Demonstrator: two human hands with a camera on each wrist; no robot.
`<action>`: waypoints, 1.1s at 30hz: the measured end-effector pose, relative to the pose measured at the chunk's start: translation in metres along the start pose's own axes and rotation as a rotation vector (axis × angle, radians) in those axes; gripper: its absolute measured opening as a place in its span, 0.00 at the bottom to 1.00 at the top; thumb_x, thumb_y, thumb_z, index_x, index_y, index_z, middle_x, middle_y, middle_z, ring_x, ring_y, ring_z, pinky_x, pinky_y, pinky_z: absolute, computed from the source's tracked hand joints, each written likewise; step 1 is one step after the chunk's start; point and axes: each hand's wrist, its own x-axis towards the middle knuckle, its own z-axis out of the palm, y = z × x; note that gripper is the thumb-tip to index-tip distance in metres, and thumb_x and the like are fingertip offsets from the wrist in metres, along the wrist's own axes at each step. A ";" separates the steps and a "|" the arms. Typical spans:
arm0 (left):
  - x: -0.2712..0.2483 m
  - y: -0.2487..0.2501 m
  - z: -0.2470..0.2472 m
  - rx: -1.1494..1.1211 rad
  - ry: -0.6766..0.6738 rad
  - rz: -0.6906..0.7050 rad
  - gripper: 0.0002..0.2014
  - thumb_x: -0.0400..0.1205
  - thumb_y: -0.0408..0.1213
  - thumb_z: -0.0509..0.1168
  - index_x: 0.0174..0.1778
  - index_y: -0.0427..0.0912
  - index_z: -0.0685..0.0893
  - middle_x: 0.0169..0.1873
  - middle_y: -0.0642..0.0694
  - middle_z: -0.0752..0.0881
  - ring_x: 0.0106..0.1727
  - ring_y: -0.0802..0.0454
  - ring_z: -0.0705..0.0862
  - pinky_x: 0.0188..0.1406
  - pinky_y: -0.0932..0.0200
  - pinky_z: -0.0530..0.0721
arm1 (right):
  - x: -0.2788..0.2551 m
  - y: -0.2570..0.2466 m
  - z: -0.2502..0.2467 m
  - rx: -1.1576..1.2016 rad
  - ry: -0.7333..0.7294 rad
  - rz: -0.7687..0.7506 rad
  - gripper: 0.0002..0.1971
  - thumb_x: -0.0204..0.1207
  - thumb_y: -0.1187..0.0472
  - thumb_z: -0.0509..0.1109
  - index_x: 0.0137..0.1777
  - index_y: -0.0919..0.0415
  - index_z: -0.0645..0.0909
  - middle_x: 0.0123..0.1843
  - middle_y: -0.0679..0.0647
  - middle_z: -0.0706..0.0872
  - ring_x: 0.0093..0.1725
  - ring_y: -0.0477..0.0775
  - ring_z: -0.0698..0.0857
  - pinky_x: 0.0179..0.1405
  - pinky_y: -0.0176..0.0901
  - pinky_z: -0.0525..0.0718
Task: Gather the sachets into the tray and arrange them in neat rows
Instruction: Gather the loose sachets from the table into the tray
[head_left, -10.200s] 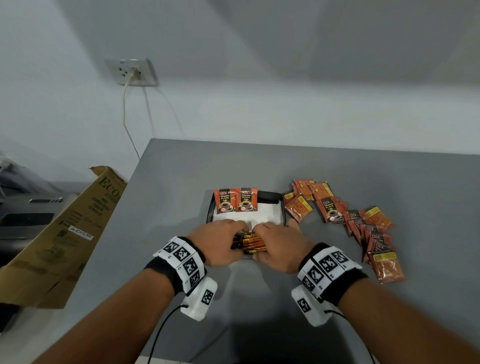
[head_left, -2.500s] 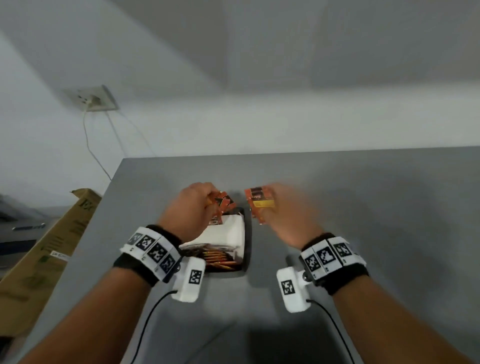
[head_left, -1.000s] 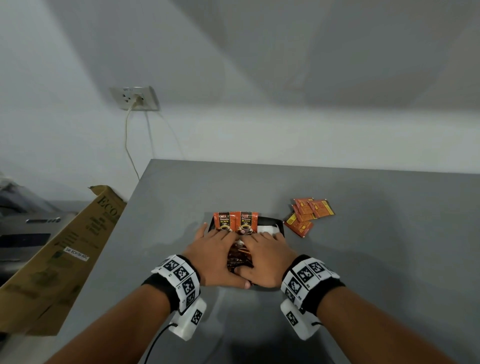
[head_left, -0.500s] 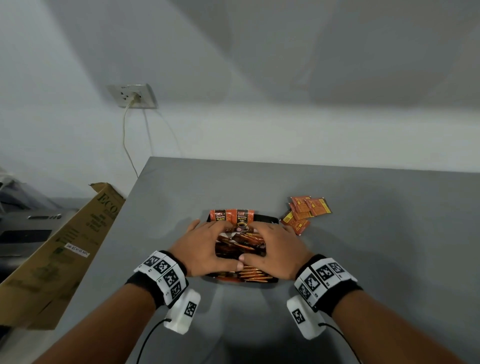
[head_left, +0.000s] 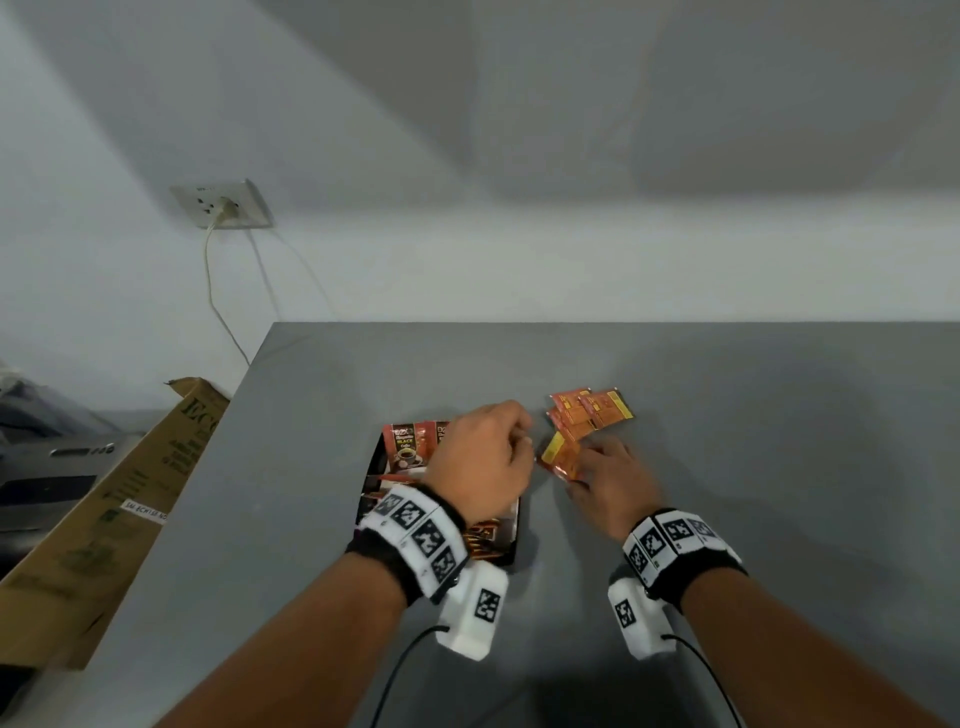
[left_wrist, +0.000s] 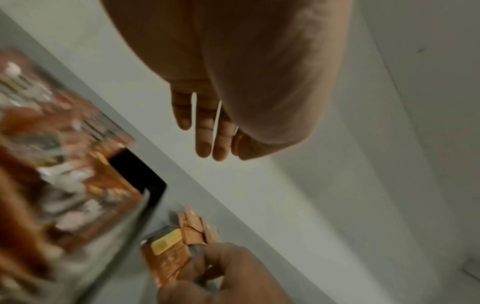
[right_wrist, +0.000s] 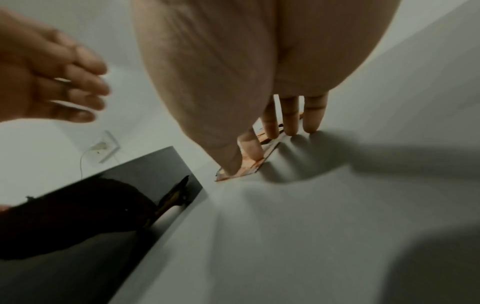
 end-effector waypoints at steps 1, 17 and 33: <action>0.010 0.010 0.010 0.013 -0.020 -0.007 0.08 0.82 0.36 0.63 0.54 0.44 0.85 0.48 0.49 0.88 0.50 0.51 0.86 0.56 0.52 0.84 | -0.004 0.003 -0.001 -0.004 -0.003 0.000 0.18 0.76 0.49 0.68 0.65 0.49 0.83 0.66 0.50 0.81 0.67 0.61 0.78 0.68 0.55 0.78; 0.113 0.023 0.154 0.417 -0.268 -0.306 0.19 0.82 0.42 0.58 0.67 0.39 0.77 0.66 0.37 0.82 0.68 0.38 0.79 0.71 0.45 0.74 | -0.044 0.072 -0.039 0.091 -0.165 0.089 0.22 0.79 0.61 0.68 0.74 0.55 0.73 0.70 0.57 0.79 0.66 0.59 0.80 0.56 0.42 0.74; 0.077 0.032 0.157 0.263 -0.253 -0.464 0.19 0.77 0.34 0.67 0.64 0.42 0.73 0.60 0.41 0.76 0.63 0.41 0.78 0.57 0.52 0.78 | 0.057 0.067 -0.052 0.198 -0.052 0.201 0.32 0.67 0.49 0.82 0.70 0.57 0.76 0.68 0.58 0.77 0.64 0.58 0.80 0.64 0.41 0.76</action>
